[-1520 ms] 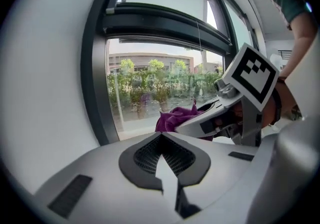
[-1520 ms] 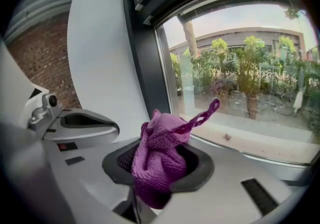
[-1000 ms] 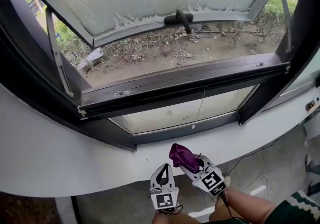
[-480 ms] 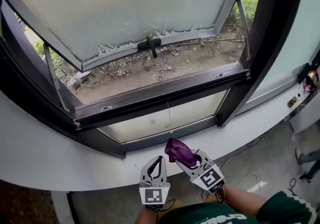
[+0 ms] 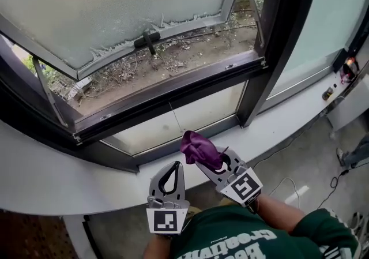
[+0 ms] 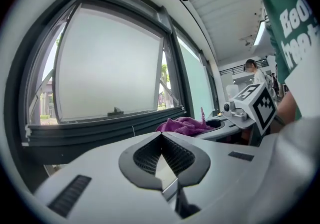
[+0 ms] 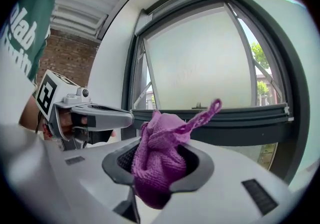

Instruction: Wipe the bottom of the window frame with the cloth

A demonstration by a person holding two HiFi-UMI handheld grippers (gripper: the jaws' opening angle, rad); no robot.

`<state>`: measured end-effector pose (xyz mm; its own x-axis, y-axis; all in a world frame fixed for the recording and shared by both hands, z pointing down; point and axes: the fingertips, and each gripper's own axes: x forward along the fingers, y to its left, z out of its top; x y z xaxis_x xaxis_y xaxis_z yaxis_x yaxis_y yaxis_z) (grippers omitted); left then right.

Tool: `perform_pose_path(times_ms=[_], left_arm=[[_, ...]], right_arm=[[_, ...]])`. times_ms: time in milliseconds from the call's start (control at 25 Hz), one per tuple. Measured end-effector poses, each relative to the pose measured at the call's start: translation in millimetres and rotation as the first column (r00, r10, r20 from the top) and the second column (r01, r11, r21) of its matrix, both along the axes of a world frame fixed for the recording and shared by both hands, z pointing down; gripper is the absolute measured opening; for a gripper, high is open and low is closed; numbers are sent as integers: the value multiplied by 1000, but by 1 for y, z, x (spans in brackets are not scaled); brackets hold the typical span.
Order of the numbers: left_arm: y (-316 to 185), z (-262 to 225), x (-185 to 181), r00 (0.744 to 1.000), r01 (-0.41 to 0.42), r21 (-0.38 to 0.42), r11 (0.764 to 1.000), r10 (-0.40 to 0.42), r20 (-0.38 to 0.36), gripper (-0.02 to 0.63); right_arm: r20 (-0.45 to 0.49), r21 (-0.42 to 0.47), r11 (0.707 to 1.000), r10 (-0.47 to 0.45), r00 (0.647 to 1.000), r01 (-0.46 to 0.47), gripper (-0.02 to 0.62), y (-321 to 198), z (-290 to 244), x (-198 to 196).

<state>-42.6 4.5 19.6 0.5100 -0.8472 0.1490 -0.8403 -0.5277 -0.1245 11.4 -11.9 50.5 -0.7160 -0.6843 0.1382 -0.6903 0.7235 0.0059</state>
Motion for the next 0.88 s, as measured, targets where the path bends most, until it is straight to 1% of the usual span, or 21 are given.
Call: perform_pose_path(times_ms=[80,200,280,360,520,680,760,880], left_arm=[[1,-4,-1,1000,-3,14,1000,3,10,3],[2,-5,-4,1000,13,9,1000,-13,-2,3],[0,-5,-5,1000,21,11,1000,-21,3,3],[-2,-8,-2,1000,15,31,999,-15,5,3],[9,-8,5,999,-16,59,998,14,46,3],[12,-2,9,995,-32,55,998,27,93,3],[13,-2,9,995,-30,53,998,25,96,3],[12,-8,5,995,-11,81,997,2,104,3]], right_arm=[[8,9,1000,15,1000,-15,144,2,-4,8],[36,35,999,17,999,-18,144,10,-16,15],[41,27,999,31,999,-32,144,12,-17,21],[47,24,999,43,998,-44,144,13,-16,25],[36,0,1000,28,999,-28,144,23,-4,26],[26,16,1000,15,1000,-15,144,26,-6,23],[20,24,1000,9,1000,-9,144,26,-9,23],[19,35,999,-2,1000,1,144,26,-14,21]])
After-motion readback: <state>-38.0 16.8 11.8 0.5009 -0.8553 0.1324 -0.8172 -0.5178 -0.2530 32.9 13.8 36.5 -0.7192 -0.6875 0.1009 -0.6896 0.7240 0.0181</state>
